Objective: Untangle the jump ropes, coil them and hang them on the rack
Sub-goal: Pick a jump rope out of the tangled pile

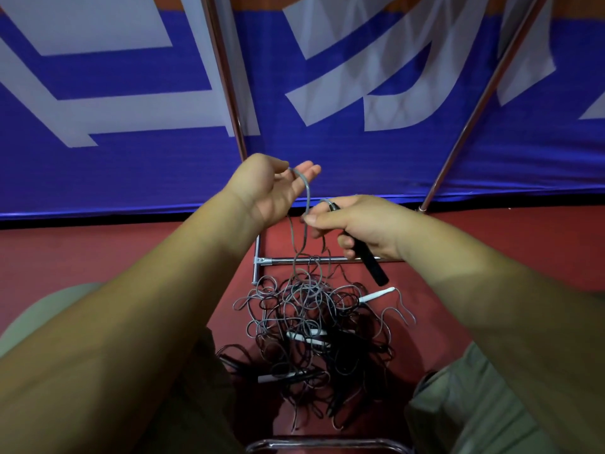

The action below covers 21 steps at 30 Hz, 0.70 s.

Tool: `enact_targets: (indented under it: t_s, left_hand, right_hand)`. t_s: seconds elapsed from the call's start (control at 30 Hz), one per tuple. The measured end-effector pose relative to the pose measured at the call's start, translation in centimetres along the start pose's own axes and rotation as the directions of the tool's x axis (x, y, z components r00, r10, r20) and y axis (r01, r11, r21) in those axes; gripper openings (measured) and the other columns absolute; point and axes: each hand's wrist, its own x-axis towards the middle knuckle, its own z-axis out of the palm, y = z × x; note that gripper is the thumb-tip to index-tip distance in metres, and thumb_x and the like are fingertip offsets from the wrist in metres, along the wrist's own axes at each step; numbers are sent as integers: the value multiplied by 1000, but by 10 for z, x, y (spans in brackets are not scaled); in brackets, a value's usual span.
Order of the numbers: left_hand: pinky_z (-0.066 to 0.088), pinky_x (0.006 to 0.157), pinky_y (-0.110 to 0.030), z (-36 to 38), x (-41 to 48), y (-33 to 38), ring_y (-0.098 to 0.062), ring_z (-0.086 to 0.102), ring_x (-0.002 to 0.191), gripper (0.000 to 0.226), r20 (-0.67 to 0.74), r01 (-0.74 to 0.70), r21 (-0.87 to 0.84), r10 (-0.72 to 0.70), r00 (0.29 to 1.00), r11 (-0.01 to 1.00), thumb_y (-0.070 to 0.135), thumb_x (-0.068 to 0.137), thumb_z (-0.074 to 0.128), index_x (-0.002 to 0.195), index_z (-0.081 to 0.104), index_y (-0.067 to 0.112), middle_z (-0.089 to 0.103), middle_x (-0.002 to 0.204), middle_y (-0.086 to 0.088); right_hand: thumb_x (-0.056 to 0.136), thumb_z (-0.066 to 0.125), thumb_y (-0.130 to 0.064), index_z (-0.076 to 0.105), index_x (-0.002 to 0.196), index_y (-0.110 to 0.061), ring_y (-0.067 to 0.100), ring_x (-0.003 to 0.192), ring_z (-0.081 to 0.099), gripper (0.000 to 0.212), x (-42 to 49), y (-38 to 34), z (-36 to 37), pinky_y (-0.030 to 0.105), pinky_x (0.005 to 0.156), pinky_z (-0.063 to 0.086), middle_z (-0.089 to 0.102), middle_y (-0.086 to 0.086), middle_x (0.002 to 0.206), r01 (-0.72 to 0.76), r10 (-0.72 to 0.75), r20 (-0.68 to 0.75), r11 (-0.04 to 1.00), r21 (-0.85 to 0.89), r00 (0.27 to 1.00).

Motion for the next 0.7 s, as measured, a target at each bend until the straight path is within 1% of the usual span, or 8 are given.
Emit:
enact_targets:
  t_s: [0.1,0.13,0.17,0.2,0.3,0.43,0.6,0.7]
  left_hand:
    - [52,109,-54,-1,6,0,-36,70,115,32,14,-41,70,40,999,997,-10,101,29,132,37,-11,63,128,-34]
    - [50,111,-53,-2,9,-1,-32,67,120,37,9,-49,132,48,999,990,-10,99,28,134,38,-15,60,104,-15]
    - [51,111,-52,-4,12,0,-35,65,125,43,-6,-40,235,43,999,971,-10,97,28,138,41,-16,38,137,-32]
    - [55,107,-50,-6,13,0,-38,66,125,49,-30,-8,373,20,999,928,-10,95,28,140,47,-12,71,124,-28]
    - [57,83,-35,-8,6,-5,-27,74,109,56,-48,115,833,-136,990,541,-11,88,33,133,62,3,77,121,-15]
    - [47,92,-31,-16,-6,-17,-12,66,117,35,21,-40,999,-421,907,-36,-2,99,54,122,73,17,77,121,2]
    - [56,82,-30,-16,-6,-20,-24,72,99,24,34,-2,997,-429,903,75,12,113,44,107,68,8,79,108,-12]
    - [61,90,-38,-7,-7,-11,-25,74,92,25,84,7,959,-308,948,283,15,113,43,111,66,6,79,101,-11]
  right_hand:
    - [97,78,-28,75,94,-20,10,48,39,9,4,-4,-1,26,51,37,71,3,85,82,-80,-34,996,41,996]
    - [99,76,-27,75,100,-17,10,47,38,10,5,-6,-2,26,50,36,70,3,84,105,-101,-52,991,83,994]
    - [101,73,-25,73,104,-14,10,47,37,11,5,-9,-3,26,49,36,70,4,82,129,-119,-79,982,135,990]
    - [102,71,-22,71,106,-11,10,46,36,12,6,-12,-4,26,49,36,71,4,81,152,-133,-111,970,192,985]
    - [105,65,-20,68,105,-10,8,45,35,11,6,-21,-9,25,48,35,70,2,79,209,-144,-200,909,361,969]
    - [107,64,-21,69,101,-12,9,46,39,12,9,-22,-17,26,47,39,71,3,80,304,-154,-346,846,438,926]
    - [108,60,-22,70,110,-13,10,49,44,14,13,-19,-26,26,48,42,79,2,86,320,-102,-490,865,386,866]
    - [106,56,-19,71,118,-17,10,55,52,19,13,-14,-29,27,54,45,81,4,102,61,28,-441,980,187,897]
